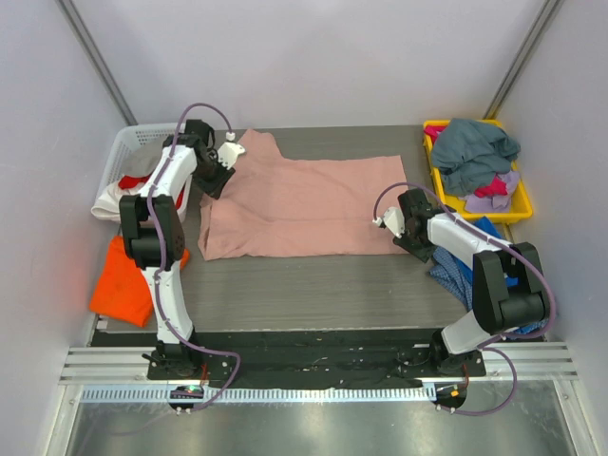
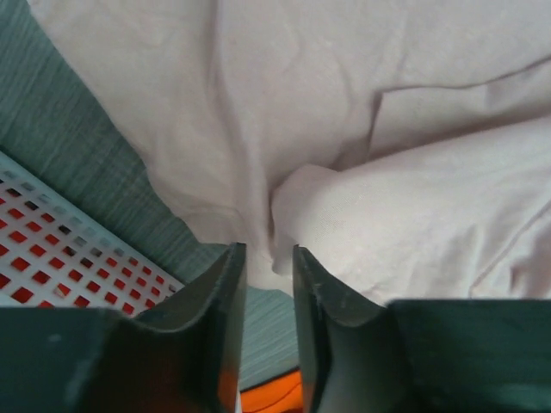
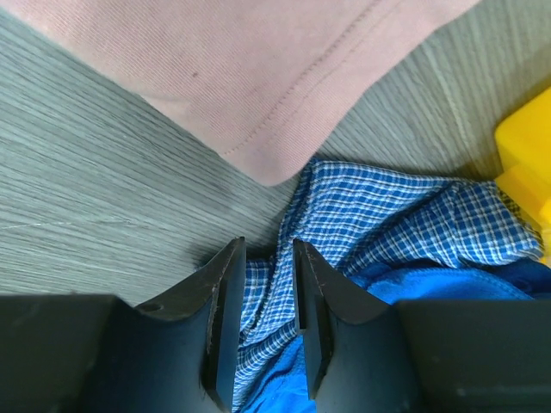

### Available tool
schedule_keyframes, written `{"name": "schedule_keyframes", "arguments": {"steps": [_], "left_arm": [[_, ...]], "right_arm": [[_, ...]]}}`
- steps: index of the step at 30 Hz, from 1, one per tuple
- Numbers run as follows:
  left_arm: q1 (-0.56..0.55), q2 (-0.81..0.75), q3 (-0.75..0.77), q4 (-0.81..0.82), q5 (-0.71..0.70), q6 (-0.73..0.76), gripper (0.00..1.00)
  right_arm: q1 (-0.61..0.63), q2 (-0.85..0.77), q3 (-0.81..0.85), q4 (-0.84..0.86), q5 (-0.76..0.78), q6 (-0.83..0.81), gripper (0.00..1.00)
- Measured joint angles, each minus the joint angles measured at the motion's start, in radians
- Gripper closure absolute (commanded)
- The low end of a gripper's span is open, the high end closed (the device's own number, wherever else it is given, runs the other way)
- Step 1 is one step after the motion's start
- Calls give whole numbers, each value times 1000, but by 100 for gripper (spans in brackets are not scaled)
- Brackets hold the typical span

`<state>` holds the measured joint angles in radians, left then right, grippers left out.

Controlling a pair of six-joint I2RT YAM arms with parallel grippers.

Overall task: Fold and stack the t-shirts
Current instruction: Fold the flattened tshirt in 1/3 of the way

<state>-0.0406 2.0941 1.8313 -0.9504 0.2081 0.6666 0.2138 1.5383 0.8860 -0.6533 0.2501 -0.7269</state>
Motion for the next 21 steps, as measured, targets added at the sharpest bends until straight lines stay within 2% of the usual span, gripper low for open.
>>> {"name": "schedule_keyframes", "arguments": {"steps": [5,12,21], "left_arm": [[-11,26,0,43,-78,-4,53],[-11,24,-10,128,-212,-13,48],[-45,-84,-93,142,-237,-51,46]], "right_arm": [[0,-14,0,0,3,0,65],[0,-14,0,0,3,0,65],[0,-16,0,0,3,0,65]]}}
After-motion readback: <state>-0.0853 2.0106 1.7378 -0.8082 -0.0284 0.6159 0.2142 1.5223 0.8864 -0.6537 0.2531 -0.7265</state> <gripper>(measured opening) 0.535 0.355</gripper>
